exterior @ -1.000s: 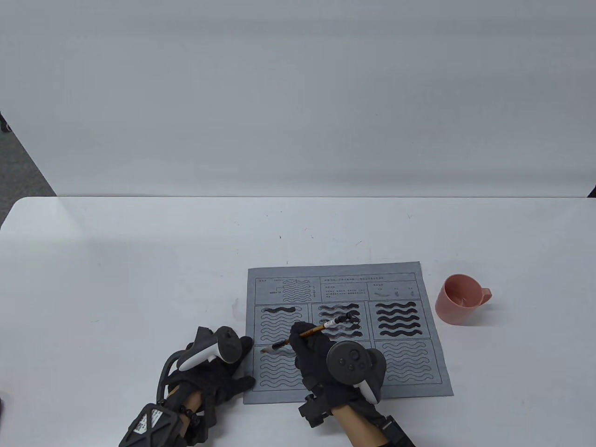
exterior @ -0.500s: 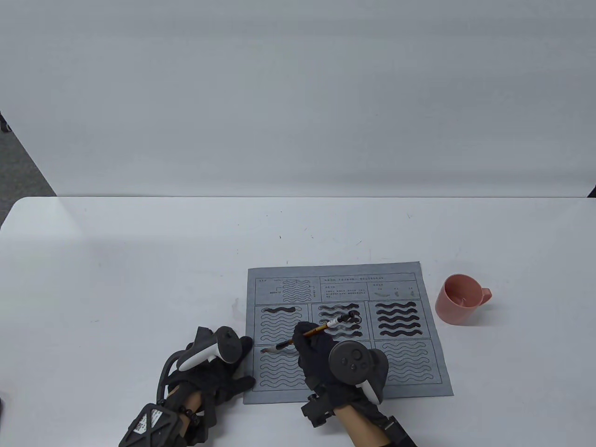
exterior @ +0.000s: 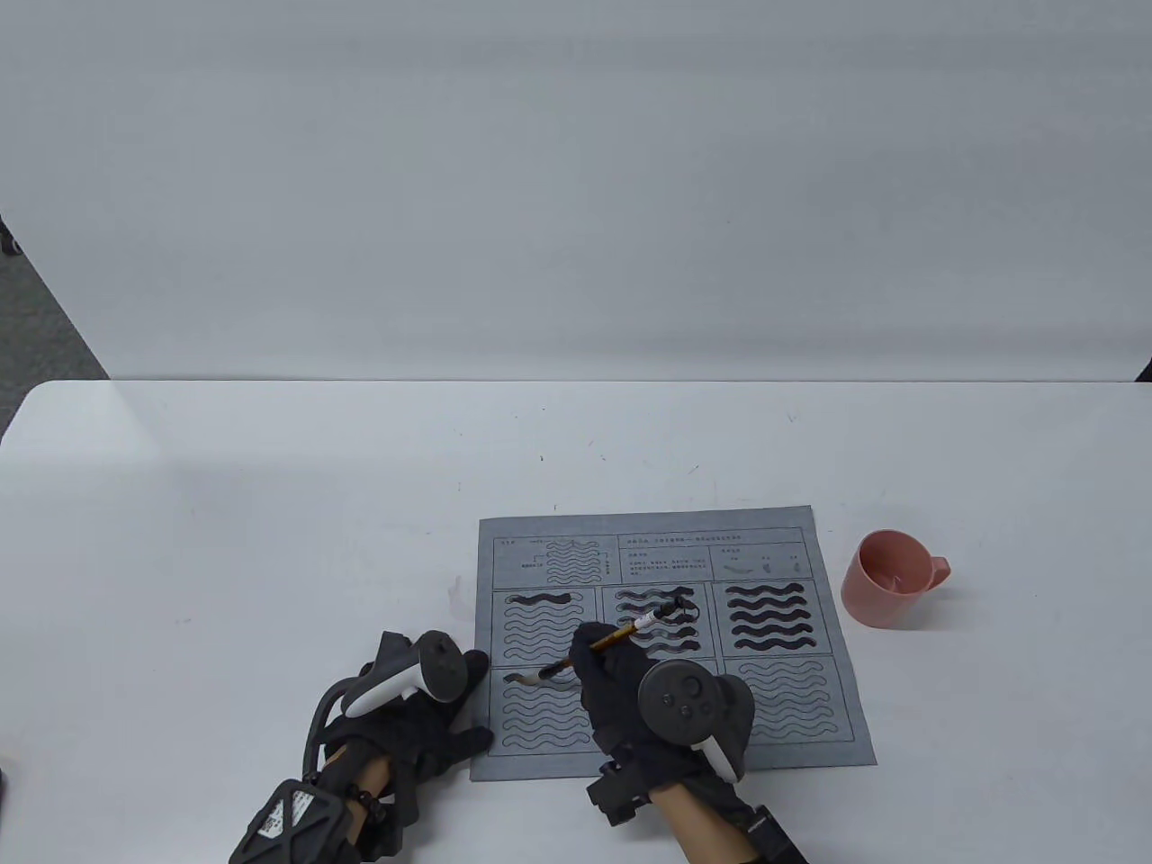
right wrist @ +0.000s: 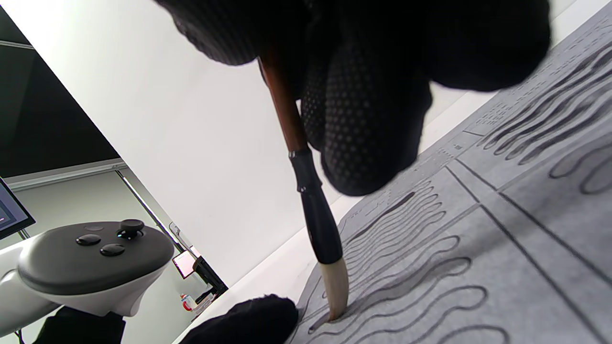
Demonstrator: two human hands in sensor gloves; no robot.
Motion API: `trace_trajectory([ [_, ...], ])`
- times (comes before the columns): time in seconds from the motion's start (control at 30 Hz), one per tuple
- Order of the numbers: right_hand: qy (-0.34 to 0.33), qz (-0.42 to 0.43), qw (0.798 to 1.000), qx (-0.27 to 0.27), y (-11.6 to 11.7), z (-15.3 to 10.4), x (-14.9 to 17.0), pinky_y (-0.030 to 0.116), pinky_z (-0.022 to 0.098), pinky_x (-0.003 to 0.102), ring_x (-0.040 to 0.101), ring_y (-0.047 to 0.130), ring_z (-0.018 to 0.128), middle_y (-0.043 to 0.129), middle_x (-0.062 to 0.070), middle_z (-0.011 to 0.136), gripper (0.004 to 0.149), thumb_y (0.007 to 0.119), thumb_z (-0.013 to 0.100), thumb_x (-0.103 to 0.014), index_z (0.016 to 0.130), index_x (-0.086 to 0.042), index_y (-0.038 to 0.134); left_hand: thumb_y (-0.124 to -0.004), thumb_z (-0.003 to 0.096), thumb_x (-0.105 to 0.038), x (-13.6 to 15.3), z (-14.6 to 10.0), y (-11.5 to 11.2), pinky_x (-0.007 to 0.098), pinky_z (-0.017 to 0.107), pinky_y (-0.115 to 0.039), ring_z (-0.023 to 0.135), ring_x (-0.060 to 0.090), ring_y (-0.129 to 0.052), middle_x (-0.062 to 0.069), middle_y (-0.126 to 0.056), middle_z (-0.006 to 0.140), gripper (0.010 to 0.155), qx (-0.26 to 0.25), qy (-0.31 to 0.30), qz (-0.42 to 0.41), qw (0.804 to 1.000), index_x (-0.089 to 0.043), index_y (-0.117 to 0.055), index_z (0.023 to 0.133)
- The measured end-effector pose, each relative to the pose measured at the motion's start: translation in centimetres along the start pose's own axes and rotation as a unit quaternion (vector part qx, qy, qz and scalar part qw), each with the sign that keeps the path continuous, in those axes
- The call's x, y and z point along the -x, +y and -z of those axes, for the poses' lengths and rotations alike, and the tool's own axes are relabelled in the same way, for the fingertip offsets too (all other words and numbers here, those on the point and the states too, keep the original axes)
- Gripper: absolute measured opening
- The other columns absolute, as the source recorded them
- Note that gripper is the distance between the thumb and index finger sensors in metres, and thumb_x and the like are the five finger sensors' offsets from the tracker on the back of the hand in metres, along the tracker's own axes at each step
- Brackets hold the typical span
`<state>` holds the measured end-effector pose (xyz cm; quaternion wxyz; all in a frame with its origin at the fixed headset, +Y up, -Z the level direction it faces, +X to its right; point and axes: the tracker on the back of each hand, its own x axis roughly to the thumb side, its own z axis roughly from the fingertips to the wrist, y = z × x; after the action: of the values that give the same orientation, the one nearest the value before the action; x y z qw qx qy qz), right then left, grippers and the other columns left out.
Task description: Trace patterns on water writing practice cloth with Chinese brush
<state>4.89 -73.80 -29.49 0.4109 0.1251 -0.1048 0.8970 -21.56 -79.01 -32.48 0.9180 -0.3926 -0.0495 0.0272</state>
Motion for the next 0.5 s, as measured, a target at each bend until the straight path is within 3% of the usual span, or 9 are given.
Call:
trace_trajectory([
  [0.5, 0.002, -0.004, 1.000, 0.003, -0.27, -0.01, 0.27, 0.087, 0.031, 0.046, 0.024, 0.107, 0.041, 0.097, 0.017, 0.075, 0.042, 0.068, 0.057, -0.033, 0.087, -0.004, 0.075, -0.054, 0.0420, -0.070, 0.00, 0.00, -0.02, 0.062, 0.072, 0.007, 0.096, 0.035, 0.029, -0.012, 0.031, 0.102, 0.086, 0.000, 0.000, -0.001, 1.000, -0.058, 0.012, 0.095],
])
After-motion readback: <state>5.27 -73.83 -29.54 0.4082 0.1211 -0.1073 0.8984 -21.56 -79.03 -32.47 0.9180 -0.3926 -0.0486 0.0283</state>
